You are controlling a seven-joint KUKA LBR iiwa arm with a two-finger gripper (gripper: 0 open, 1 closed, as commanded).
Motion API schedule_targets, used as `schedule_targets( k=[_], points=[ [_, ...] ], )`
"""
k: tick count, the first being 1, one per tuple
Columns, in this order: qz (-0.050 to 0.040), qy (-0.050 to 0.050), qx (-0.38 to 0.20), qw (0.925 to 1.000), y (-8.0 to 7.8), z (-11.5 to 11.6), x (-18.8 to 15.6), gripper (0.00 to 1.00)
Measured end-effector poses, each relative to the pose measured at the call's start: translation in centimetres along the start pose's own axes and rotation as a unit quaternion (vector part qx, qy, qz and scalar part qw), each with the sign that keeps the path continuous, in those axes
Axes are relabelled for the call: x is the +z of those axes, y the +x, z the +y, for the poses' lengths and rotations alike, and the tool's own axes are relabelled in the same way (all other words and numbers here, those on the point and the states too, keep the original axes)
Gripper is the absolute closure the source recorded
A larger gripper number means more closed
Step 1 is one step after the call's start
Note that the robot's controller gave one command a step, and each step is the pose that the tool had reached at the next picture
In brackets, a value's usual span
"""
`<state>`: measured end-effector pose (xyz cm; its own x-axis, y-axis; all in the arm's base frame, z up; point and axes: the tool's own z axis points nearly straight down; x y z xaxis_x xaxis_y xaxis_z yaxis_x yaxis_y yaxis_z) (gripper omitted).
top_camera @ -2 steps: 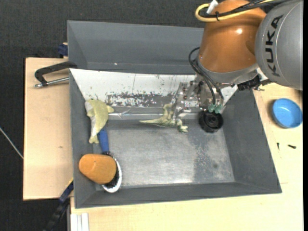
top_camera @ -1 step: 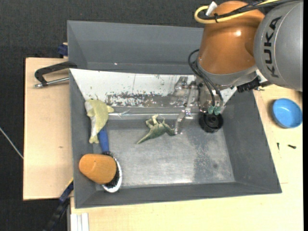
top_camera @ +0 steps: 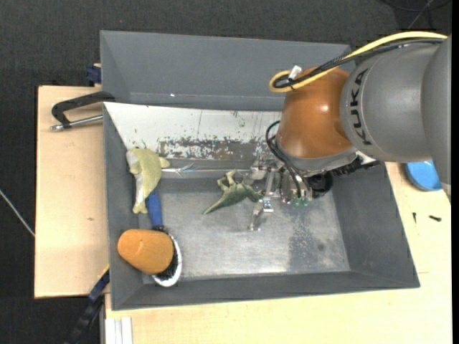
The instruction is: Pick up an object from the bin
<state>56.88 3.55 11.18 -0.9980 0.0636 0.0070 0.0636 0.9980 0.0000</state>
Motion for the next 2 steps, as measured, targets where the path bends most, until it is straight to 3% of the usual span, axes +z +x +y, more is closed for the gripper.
schedule_targets(
  k=[1, 2],
  points=[
    [-0.0035, -0.001, 0.0, 1.0, -0.1, 0.1, -0.5, 1.0],
    [-0.0116, -0.002, -0.018, 0.9998, -0.4, 1.4, -12.7, 1.0]
  ],
)
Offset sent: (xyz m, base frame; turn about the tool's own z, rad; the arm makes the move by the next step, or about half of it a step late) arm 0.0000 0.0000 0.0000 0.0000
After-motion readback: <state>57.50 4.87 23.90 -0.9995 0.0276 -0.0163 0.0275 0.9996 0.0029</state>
